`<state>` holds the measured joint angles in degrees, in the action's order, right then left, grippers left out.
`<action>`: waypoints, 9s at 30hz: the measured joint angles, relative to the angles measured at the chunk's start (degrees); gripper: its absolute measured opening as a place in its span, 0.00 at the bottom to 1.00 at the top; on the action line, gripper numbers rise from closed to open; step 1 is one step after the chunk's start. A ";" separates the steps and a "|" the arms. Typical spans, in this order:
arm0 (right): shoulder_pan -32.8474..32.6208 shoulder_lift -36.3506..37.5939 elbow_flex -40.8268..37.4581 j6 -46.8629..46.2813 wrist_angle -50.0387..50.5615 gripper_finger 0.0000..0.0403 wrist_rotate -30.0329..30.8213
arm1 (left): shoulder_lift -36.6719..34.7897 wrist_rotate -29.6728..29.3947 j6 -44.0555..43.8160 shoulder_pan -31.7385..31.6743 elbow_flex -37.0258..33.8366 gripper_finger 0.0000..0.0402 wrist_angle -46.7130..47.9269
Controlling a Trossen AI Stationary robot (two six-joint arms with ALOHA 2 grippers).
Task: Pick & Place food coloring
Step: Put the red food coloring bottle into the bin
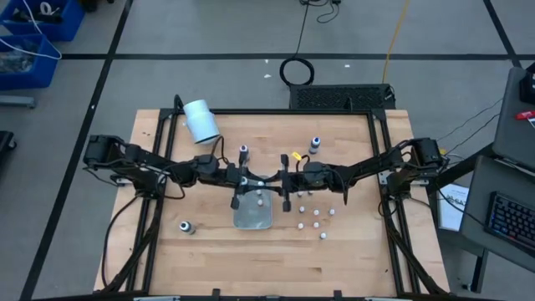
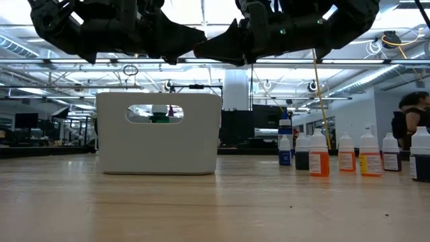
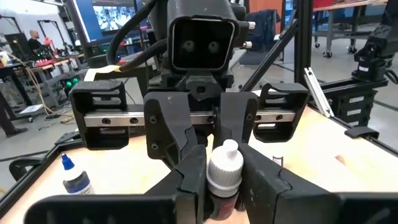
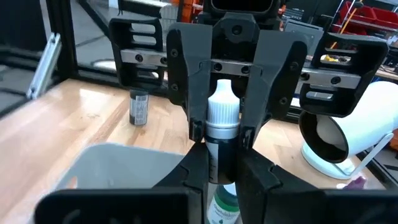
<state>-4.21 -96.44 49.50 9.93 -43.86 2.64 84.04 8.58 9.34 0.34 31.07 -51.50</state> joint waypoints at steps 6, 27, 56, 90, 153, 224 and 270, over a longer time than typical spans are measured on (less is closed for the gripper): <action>-0.04 0.14 0.10 -1.77 0.60 0.21 -0.13 | -4.87 0.45 -0.41 0.46 -0.09 0.18 6.26; -0.20 10.23 -0.05 -2.47 13.14 0.23 1.94 | -9.47 -5.93 -12.94 9.24 0.01 0.18 30.58; -0.44 10.91 -0.05 -1.52 13.86 0.22 1.84 | 7.53 -10.75 -16.43 10.34 -7.63 0.18 5.94; -4.57 -0.42 1.34 -6.20 11.72 0.27 0.01 | 0.54 -10.62 -12.02 10.99 -7.34 0.18 4.96; -0.81 -8.55 1.28 -0.51 -19.83 0.10 -1.24 | -15.05 -13.72 -1.86 11.87 -3.60 0.53 10.83; 1.55 -8.59 -1.23 -1.22 -33.06 0.10 -11.72 | -4.99 -15.11 3.52 9.55 10.62 0.46 13.39; 0.72 -8.55 0.78 -1.54 -20.16 0.10 -10.08 | -11.03 -16.57 -1.75 9.33 10.54 0.46 32.96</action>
<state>-3.49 -104.99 50.28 8.39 -64.02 -7.44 73.01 -7.99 7.59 9.67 41.60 -18.55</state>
